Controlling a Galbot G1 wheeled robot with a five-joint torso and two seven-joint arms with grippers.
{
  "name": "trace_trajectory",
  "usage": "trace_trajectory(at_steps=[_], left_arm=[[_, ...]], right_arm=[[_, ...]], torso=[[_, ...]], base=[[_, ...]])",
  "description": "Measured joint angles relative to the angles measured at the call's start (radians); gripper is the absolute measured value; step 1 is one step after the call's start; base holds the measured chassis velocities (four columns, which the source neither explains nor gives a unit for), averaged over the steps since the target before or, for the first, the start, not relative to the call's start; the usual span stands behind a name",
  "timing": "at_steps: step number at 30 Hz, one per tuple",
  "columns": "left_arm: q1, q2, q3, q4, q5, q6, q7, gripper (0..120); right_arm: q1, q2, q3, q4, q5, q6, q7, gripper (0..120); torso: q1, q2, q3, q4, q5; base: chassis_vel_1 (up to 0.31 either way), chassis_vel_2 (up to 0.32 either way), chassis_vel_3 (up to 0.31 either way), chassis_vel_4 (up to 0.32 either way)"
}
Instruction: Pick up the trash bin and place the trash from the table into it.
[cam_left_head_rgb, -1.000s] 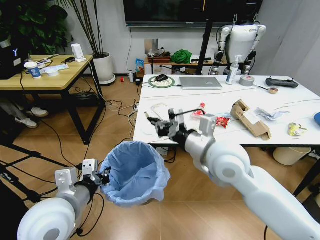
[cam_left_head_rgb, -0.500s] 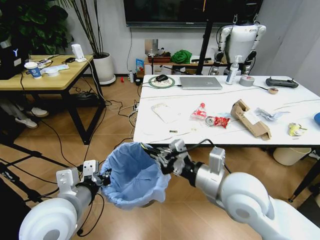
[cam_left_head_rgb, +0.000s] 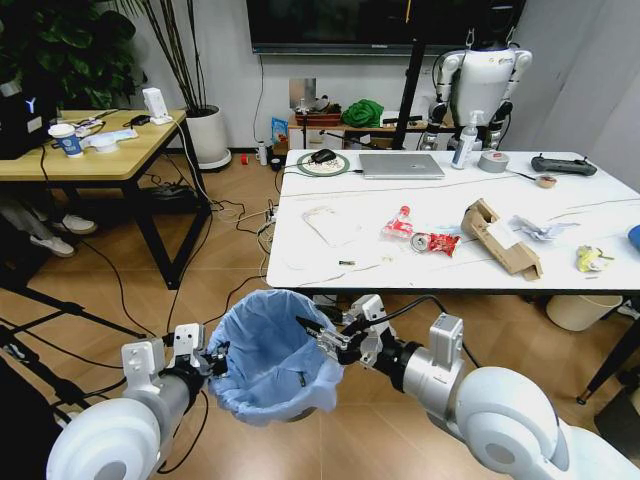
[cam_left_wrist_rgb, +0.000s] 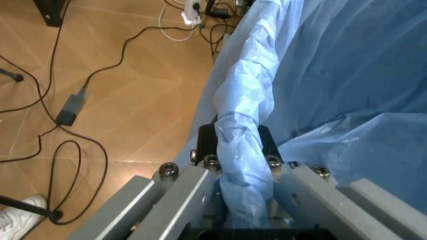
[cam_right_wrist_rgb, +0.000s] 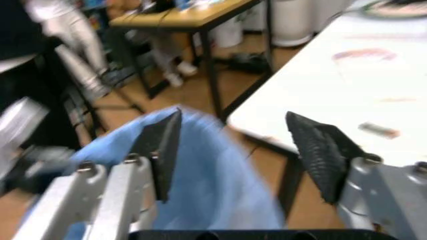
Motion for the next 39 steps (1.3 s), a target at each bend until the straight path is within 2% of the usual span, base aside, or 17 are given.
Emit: trace_trajectory(at_steps=[5, 8, 11, 18, 23, 39], left_arm=[[0.014, 0.003, -0.006, -0.008, 0.017, 0.0, 0.021, 0], [0.019, 0.006, -0.007, -0.015, 0.019, 0.0, 0.028, 0], [0.02, 0.01, -0.007, -0.018, 0.019, 0.0, 0.029, 0], [0.02, 0.014, -0.01, -0.018, 0.011, 0.0, 0.031, 0], [0.022, 0.013, -0.011, -0.019, 0.001, 0.0, 0.03, 0], [0.062, -0.011, -0.015, -0.019, 0.001, 0.0, 0.027, 0]], right_arm=[[0.072, -0.004, 0.069, -0.104, 0.057, 0.002, 0.034, 79], [0.122, -0.002, 0.057, -0.199, 0.057, 0.017, 0.028, 93], [0.146, 0.004, 0.026, -0.264, 0.036, 0.031, 0.014, 98], [0.255, 0.056, -0.086, -0.437, -0.025, 0.037, -0.023, 100], [0.35, 0.098, -0.174, -0.534, -0.027, 0.024, 0.017, 99], [0.404, 0.14, -0.239, -0.635, -0.029, 0.022, 0.03, 89]], torso=[[0.0, 0.0, 0.0, 0.0, 0.0001], [0.0, 0.0, 0.0, 0.0001, 0.0001], [0.0, 0.0, 0.0, 0.0, 0.0], [0.0, 0.0, 0.0, 0.0, 0.0], [0.0, 0.0, 0.0, 0.0001, 0.0], [0.0, 0.0, 0.0, 0.0, -0.0001]], base=[[0.0, 0.0, 0.0, 0.0], [0.0, 0.0, 0.0, 0.0], [0.0, 0.0, 0.0, 0.0], [0.0, 0.0, 0.0, 0.0], [0.0, 0.0, 0.0, 0.0], [0.0, 0.0, 0.0, 0.0]])
